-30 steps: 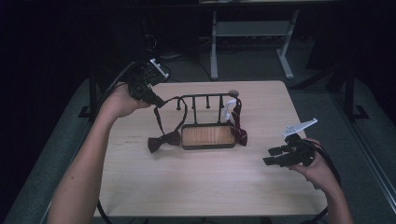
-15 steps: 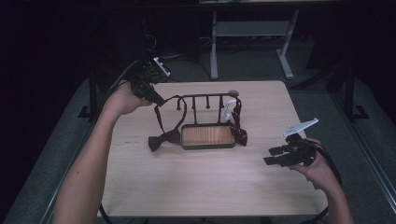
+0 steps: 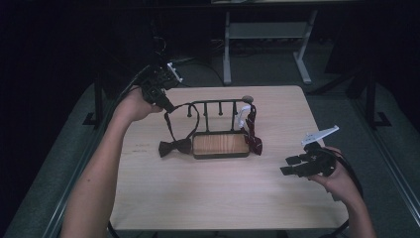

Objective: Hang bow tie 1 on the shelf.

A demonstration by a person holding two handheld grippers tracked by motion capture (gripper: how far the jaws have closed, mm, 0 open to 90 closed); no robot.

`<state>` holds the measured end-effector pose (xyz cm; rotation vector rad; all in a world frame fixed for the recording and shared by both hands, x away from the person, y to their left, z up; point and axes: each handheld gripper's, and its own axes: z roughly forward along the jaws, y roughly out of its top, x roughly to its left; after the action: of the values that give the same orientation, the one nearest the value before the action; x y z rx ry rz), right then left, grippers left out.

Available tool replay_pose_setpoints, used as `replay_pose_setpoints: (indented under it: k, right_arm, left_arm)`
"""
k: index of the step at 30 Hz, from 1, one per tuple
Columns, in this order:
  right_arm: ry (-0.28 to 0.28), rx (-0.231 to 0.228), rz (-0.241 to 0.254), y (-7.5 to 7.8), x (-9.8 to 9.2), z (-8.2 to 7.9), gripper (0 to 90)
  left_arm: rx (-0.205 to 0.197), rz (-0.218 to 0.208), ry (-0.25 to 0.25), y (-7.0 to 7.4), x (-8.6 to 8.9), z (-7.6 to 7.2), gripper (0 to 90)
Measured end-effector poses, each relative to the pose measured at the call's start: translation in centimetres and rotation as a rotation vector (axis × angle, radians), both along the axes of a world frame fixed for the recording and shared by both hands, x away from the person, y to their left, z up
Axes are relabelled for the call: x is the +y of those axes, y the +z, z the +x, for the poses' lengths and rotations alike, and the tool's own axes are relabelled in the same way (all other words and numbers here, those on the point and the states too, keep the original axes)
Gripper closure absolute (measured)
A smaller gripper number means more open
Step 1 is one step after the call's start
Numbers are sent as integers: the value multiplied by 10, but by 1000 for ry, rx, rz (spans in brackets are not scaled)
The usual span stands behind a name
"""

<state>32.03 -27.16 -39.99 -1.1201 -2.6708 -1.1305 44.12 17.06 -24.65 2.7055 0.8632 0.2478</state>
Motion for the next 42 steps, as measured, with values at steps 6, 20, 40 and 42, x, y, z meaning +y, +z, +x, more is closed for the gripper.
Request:
replay_pose_setpoints:
  k: [6, 20, 40, 42]
  right_arm:
    - [-5, -1, 2, 0, -1, 0, 454]
    - [-16, 6, -3, -2, -4, 0, 453]
    - [-53, 36, 3, -11, -10, 5, 451]
    - [-55, 42, 3, -12, -11, 5, 451]
  left_arm:
    - [-1, 17, 11, -2, 1, 3, 880]
    - [-33, 10, -10, 1, -1, -8, 803]
    - [-22, -45, -50, -8, 4, -22, 730]
    - [-25, -51, -54, -8, 5, -23, 728]
